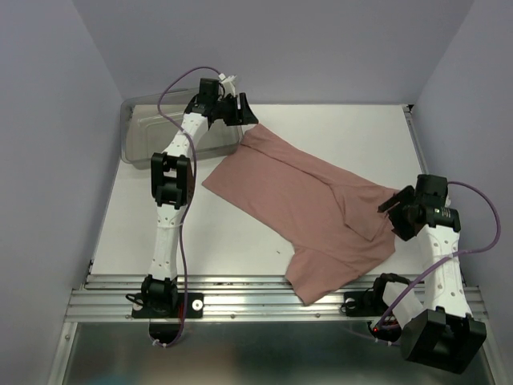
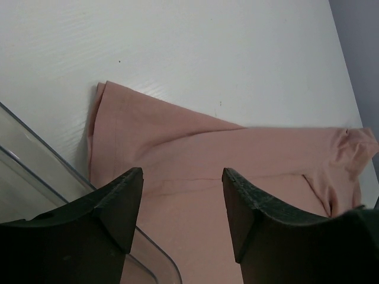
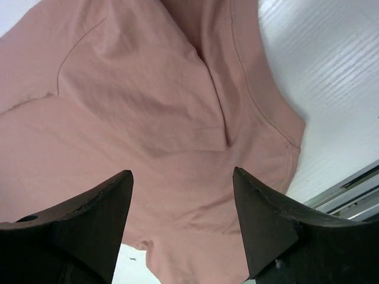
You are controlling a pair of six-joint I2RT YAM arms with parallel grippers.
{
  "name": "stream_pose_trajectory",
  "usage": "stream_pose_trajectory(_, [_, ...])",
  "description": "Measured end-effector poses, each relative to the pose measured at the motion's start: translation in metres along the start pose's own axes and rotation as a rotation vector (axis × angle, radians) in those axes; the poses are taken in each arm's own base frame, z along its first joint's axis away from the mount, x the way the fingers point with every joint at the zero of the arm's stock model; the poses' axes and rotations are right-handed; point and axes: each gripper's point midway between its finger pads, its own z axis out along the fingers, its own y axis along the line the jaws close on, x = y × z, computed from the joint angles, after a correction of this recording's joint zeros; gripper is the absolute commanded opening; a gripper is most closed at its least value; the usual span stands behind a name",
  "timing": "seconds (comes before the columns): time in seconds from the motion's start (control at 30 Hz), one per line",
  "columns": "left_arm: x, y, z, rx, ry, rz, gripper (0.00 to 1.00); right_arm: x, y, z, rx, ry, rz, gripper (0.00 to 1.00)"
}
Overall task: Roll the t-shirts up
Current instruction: Fold the T-shirt at the center of the board.
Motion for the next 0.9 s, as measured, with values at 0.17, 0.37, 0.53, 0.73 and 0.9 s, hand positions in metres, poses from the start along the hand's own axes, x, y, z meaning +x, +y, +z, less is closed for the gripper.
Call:
stream_pose_trajectory(0.17, [-0.002,-0.002,-0.001,0.009,-0.004,-0.001,0.67,-0.005,-0.007,0.001,0.048,-0.02,0.004,0.69])
stream_pose_trajectory(0.37, [-0.002,-0.013,0.004,0.024,-0.005,0.016,0.23,-0.026,-0.007,0.017,0.114,-0.07,-0.004,0.47])
stream_pose_trajectory(0.53, [0.007,-0.029,0.017,0.031,0.014,0.038,0.0,-0.041,0.001,0.041,0.133,-0.08,-0.014,0.33])
stream_pose_trajectory(0.73, [0.024,-0.055,0.038,0.035,0.043,0.073,0.0,-0.05,0.009,0.084,0.152,-0.057,-0.039,0.29])
stream_pose_trajectory(0.9, [0.035,-0.069,0.051,0.018,0.053,0.11,0.0,-0.049,0.01,0.113,0.17,-0.027,-0.052,0.27])
